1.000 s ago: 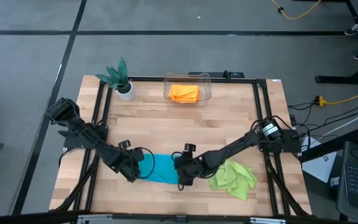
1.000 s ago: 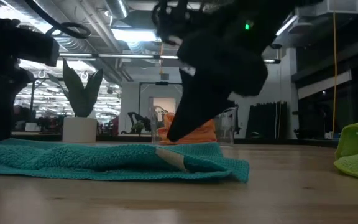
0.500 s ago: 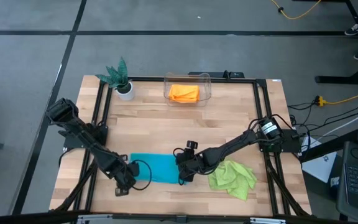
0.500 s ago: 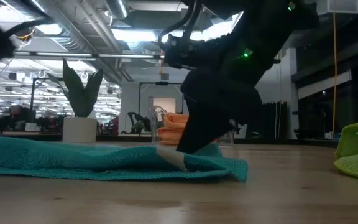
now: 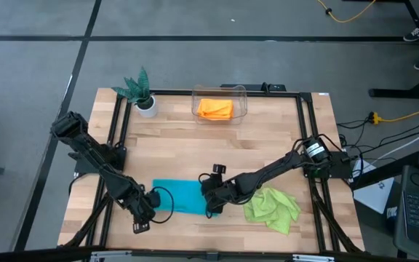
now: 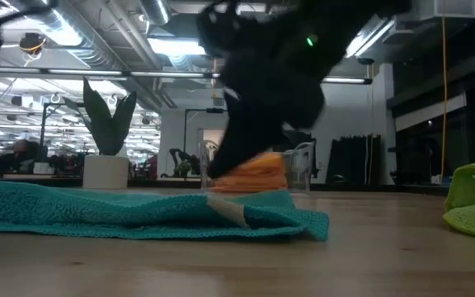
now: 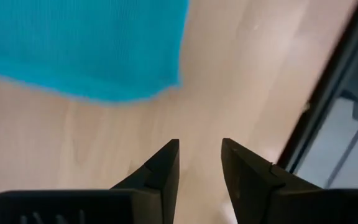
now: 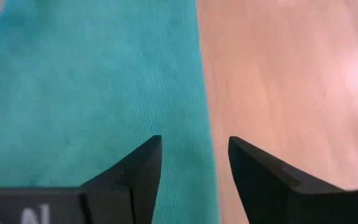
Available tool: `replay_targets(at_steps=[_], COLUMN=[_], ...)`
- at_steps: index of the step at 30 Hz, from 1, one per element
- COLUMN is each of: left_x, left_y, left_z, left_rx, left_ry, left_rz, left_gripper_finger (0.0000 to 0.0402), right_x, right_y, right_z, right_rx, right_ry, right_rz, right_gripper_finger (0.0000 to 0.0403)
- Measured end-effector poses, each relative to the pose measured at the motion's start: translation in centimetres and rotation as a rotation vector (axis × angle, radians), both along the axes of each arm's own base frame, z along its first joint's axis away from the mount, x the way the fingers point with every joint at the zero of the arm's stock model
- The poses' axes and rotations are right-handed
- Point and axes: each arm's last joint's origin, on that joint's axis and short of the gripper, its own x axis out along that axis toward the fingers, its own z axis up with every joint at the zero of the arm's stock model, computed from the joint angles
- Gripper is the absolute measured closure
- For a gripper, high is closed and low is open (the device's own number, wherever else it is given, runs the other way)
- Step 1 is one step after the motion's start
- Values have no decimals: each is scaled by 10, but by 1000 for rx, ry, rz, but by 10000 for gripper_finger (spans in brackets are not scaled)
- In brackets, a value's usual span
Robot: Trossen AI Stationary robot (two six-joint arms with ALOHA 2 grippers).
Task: Fold microfiber towels
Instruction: Fold the blue microfiber towel
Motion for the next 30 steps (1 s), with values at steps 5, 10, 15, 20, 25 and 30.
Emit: replay_targets(at_steps=[5, 10, 15, 20, 25, 30], left_x=[7, 13, 13, 13, 13, 13], left_y=[4, 10, 9, 9, 10, 11], left_z=[13, 13, 13, 13, 13, 14], left_rx=[91, 146, 186, 193, 208, 235], left_ry=[-171, -222, -265, -268, -278, -299], left_rz=[7, -21, -40, -39, -35, -50], left_gripper_finger=[290, 290, 290, 290, 290, 290], right_x=[7, 21, 42, 52, 60, 63], right_y=[7, 9, 8, 10, 19, 24], right_z=[12, 8, -15, -55, -67, -83], right_rx=[-9, 130, 203, 157, 209, 123], right_ry=[-52, -157, -374, -527, -600, -529], right_rz=[44, 141, 37, -137, -246, -132], right_gripper_finger=[214, 214, 214, 214, 214, 214])
